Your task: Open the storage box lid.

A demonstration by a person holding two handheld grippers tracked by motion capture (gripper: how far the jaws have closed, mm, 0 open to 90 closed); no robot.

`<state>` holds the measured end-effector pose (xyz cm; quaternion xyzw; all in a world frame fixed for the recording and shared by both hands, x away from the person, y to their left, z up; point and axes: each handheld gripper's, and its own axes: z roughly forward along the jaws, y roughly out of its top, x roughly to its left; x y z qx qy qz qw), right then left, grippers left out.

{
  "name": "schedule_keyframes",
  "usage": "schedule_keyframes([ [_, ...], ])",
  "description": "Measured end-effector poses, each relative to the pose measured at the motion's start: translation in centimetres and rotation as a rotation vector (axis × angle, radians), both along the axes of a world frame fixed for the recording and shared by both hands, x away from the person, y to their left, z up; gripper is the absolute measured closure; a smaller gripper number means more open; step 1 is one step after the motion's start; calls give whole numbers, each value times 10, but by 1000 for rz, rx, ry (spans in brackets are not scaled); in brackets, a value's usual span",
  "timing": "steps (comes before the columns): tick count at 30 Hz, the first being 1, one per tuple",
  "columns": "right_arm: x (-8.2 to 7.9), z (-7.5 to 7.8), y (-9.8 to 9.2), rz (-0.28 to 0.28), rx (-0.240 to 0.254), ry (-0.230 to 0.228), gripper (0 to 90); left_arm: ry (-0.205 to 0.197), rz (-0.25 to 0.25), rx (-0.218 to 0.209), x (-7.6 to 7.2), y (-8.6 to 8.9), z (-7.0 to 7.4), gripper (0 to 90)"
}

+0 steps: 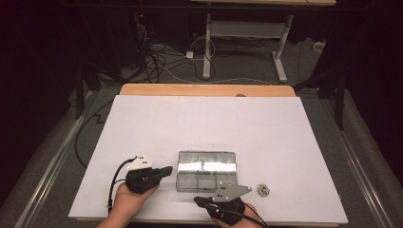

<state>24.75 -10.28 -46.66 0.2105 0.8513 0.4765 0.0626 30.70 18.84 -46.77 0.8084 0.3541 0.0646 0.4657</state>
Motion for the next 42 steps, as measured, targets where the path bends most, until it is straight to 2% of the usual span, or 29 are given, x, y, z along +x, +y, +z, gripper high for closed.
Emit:
schedule_keyframes([
  [7,6,-14,-3,-23,-41,48,900,12,-11,8,4,-2,-3,876],
  [14,9,-17,-6,-73,-62,67,900,19,-20,4,4,-4,-4,876],
  [18,12,-17,-11,-117,-52,87,900,19,-19,0,4,-3,-3,876],
  [22,14,-17,-14,-134,-42,96,900,19,-15,-2,4,-3,-3,876],
  [42,15,-17,-17,-150,-15,104,900,12,-19,-4,4,-3,-3,875],
])
